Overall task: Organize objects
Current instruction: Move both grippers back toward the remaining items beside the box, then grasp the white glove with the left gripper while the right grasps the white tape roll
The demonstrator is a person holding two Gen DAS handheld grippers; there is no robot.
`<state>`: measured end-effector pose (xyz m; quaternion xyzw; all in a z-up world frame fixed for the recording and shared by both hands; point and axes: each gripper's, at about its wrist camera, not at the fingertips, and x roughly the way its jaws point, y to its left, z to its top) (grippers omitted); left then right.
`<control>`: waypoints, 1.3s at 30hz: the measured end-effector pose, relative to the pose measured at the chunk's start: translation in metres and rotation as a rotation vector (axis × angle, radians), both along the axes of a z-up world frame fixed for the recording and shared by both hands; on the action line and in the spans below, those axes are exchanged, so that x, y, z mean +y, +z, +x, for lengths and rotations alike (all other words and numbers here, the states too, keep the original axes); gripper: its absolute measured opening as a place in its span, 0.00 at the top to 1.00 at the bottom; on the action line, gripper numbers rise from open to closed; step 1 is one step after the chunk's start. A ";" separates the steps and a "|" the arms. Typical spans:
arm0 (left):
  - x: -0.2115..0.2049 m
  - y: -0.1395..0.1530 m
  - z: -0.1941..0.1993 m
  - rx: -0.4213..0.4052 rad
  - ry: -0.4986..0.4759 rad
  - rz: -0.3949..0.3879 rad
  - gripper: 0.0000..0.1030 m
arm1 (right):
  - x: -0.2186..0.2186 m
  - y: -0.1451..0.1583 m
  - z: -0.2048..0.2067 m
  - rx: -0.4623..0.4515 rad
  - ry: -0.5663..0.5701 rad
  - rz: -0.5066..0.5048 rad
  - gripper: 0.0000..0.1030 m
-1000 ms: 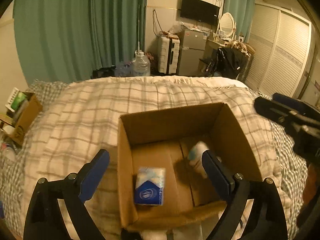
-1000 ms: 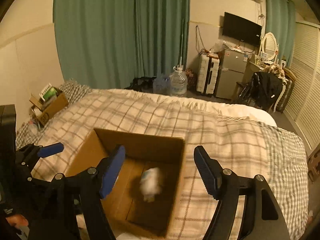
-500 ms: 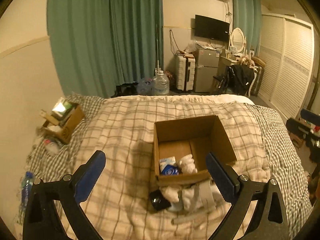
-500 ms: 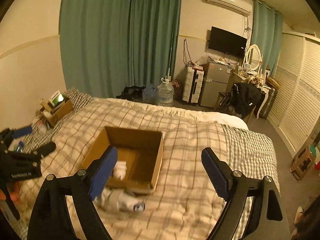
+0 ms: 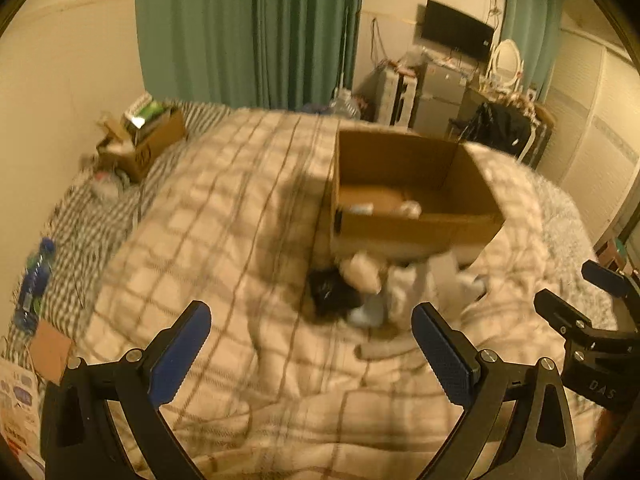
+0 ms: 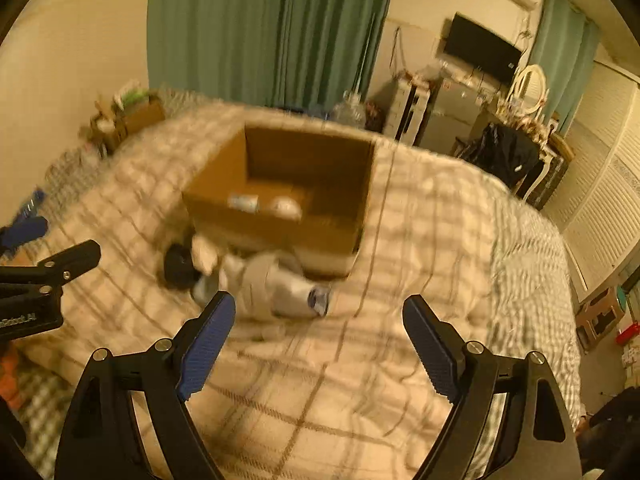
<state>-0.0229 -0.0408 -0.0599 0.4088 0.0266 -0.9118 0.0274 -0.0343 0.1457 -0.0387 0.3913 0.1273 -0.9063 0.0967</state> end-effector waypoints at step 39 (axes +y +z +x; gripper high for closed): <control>0.086 -0.072 -0.078 -0.197 -0.150 -0.032 0.00 | 0.029 -0.071 -0.068 -0.190 0.010 -0.111 0.72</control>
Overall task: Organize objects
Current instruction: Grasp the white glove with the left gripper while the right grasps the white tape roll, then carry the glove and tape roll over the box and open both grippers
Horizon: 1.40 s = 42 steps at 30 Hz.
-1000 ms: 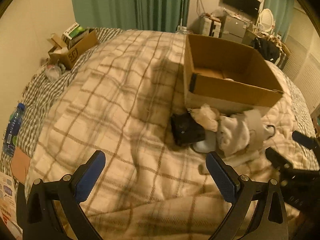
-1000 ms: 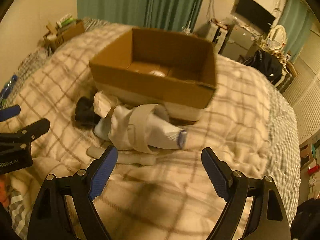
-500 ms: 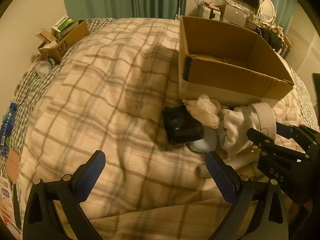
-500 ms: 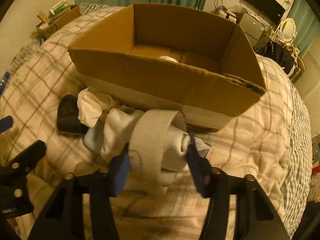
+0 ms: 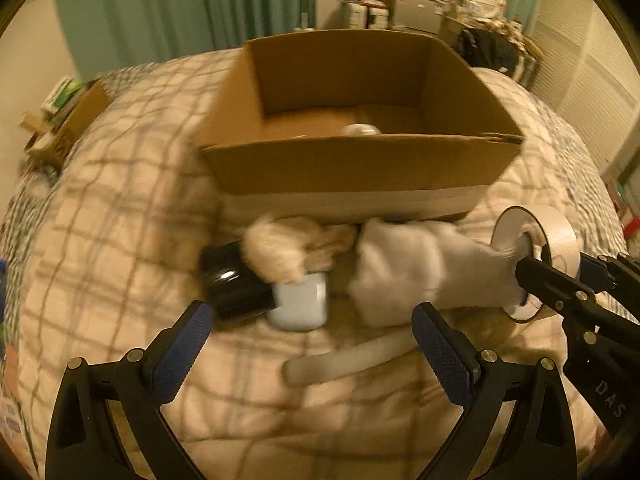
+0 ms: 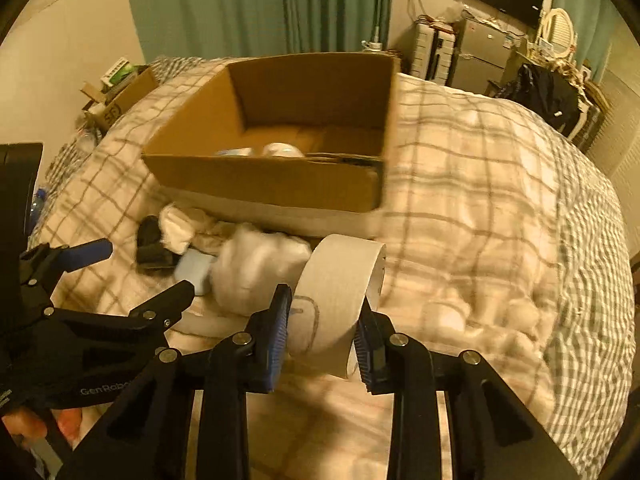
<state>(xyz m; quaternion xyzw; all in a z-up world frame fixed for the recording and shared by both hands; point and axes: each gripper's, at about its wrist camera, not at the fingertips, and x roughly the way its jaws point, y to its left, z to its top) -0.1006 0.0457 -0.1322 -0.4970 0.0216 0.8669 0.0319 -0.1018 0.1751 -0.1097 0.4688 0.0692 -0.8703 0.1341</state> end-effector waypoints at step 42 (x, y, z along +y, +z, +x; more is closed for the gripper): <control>-0.024 0.093 0.043 0.078 -0.027 0.070 0.58 | 0.019 0.104 0.068 0.172 -0.047 0.032 0.81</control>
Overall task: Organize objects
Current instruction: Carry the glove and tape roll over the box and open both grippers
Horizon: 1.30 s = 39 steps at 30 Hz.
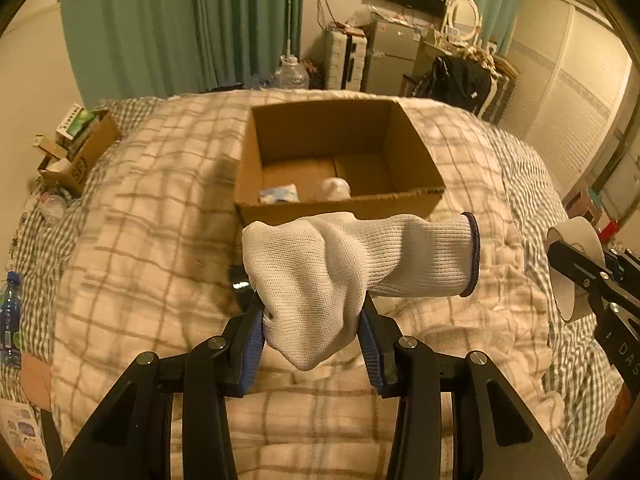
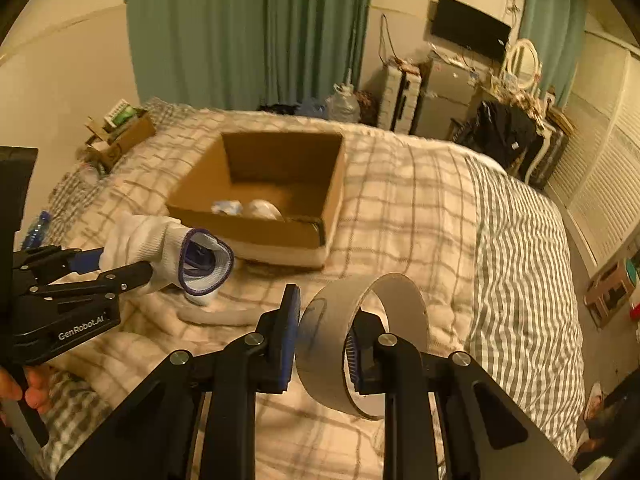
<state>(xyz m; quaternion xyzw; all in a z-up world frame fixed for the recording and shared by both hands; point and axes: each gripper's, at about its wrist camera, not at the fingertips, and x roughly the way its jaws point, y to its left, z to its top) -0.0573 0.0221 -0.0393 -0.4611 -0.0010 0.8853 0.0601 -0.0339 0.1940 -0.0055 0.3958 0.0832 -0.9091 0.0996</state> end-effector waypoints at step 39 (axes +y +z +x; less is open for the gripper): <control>0.007 -0.026 -0.173 0.055 -0.074 -0.111 0.09 | -0.066 -0.018 -0.213 -0.054 0.178 -0.091 0.49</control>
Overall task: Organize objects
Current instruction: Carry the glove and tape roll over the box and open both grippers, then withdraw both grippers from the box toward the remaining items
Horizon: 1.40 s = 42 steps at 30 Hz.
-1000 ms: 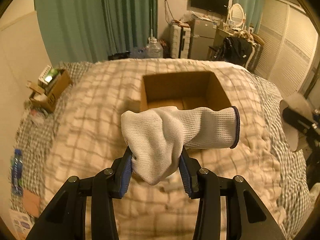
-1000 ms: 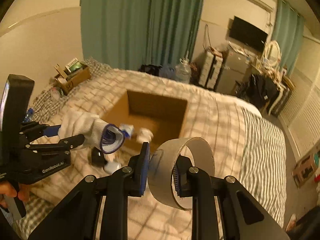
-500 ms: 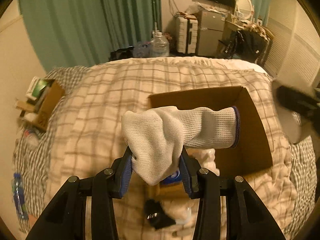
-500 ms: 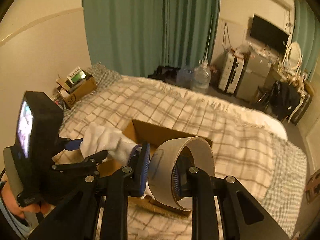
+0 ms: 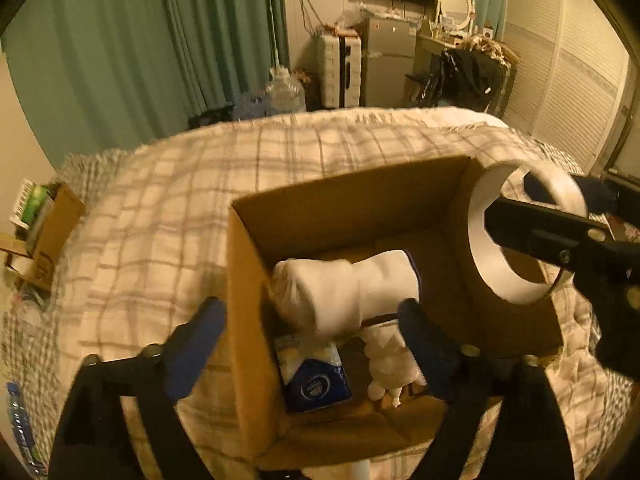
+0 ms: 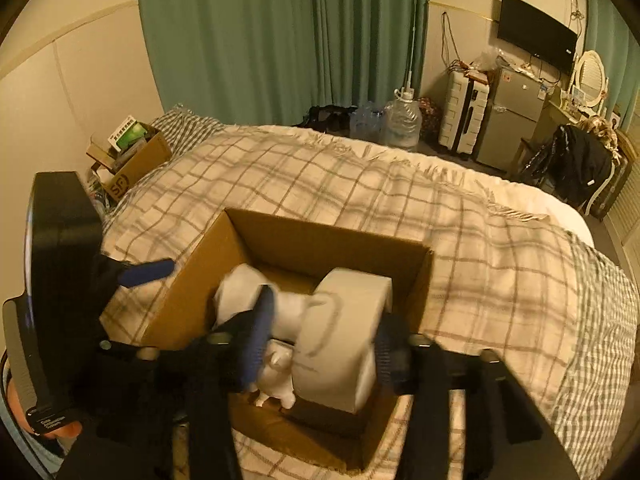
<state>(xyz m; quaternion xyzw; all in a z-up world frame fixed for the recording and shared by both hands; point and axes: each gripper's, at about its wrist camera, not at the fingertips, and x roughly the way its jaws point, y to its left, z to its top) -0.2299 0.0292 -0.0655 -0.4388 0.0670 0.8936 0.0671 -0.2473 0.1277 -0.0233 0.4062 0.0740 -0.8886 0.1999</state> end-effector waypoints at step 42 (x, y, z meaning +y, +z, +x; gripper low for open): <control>-0.084 -0.025 0.188 -0.034 0.272 0.074 0.02 | -0.021 -0.065 0.164 -0.026 0.016 0.170 0.25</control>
